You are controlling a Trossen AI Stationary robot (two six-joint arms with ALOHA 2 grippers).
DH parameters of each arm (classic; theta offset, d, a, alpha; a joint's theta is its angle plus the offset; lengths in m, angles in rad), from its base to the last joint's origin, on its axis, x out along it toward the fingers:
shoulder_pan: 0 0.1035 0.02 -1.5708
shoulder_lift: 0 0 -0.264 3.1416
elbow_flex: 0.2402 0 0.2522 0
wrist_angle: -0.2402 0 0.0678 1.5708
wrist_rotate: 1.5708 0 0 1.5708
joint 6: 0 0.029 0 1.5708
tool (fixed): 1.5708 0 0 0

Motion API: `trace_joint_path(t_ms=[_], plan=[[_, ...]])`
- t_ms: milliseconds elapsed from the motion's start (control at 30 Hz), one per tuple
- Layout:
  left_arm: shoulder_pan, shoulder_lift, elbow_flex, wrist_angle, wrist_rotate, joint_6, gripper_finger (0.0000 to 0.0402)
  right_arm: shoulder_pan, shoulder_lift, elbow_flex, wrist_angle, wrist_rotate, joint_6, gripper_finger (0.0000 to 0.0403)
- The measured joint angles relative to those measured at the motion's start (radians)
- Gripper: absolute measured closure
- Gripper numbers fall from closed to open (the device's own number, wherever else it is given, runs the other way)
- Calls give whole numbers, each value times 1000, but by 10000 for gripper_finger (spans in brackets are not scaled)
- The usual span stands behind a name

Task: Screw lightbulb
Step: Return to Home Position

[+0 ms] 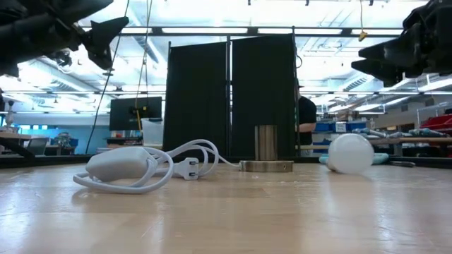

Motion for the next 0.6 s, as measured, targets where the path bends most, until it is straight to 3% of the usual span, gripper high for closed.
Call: trace_joint_path(t_ms=[600], plan=[[0,-343,0,-547,0,0,186,3,4,-1,0,-1,0,170]])
